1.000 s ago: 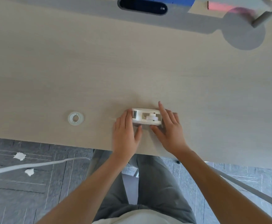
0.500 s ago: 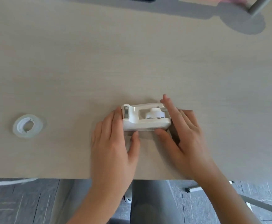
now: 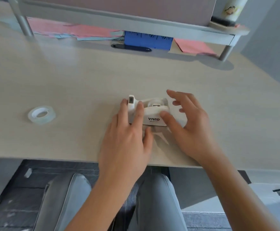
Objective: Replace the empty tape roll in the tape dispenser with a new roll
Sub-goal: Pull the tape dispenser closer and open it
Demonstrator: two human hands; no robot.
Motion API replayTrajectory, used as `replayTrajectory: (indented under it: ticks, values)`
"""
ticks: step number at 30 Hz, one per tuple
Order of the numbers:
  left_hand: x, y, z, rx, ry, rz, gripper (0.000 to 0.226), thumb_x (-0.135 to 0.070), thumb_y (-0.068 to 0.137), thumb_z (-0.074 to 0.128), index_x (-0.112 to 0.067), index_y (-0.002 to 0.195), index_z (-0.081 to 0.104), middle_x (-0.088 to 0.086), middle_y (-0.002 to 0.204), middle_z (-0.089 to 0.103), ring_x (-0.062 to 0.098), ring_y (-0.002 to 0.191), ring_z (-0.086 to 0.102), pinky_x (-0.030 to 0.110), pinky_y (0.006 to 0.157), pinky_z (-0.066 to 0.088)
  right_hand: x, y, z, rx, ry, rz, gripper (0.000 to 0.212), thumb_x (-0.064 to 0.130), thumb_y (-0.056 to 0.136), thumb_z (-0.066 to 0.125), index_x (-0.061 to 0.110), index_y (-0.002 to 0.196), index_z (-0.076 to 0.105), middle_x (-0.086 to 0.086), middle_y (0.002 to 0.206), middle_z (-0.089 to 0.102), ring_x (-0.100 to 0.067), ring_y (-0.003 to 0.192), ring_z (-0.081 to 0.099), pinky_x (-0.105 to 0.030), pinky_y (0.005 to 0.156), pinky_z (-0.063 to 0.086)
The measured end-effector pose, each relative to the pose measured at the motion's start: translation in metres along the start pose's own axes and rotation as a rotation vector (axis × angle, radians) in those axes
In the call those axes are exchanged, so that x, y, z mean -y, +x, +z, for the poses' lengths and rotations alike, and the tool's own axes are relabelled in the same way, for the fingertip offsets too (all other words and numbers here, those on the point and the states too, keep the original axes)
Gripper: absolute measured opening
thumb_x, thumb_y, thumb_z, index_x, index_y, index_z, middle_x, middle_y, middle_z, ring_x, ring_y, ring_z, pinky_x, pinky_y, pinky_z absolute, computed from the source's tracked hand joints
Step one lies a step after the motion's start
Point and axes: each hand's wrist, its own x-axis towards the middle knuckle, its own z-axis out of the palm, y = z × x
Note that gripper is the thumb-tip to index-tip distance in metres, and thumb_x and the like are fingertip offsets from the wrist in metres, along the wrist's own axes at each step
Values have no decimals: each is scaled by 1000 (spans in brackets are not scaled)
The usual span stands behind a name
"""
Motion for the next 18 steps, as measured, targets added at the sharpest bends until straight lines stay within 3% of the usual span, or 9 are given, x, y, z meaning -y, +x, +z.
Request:
replayTrajectory:
  ticks: [4,8,11,15,18]
  values:
    - [2,0,1,2,25,7,63,-40,96,55,-17,154,48,18,161,46,37,125,61,49,95,56,14,17,-12,-38,72,-34,29,25,94,77,25,122,76,8,111,68,-7,102,65,-22,88,52]
    - [1,0,-1,14,31,11,65,-44,95,51,-19,155,46,17,161,45,36,127,60,47,99,55,30,43,-21,155,-52,-114,20,30,91,79,27,111,81,6,100,67,-3,89,63,-6,77,43]
    - [2,1,0,9,31,17,65,-44,95,47,-20,154,46,16,162,44,35,130,59,46,103,54,38,59,-26,307,-206,-135,15,32,91,77,30,106,81,6,99,68,-2,86,64,-8,71,41]
    - [2,1,0,8,33,8,66,-46,94,41,-20,154,46,15,160,46,34,124,61,45,100,54,43,66,-33,396,-275,-118,11,28,94,75,28,104,79,7,97,71,-7,86,67,-21,74,49]
    - [1,2,0,12,26,6,67,-47,94,37,-19,154,47,16,159,47,34,122,61,44,99,54,39,64,-37,393,-278,-100,7,25,96,73,25,103,76,12,95,73,-4,86,67,-13,72,48]
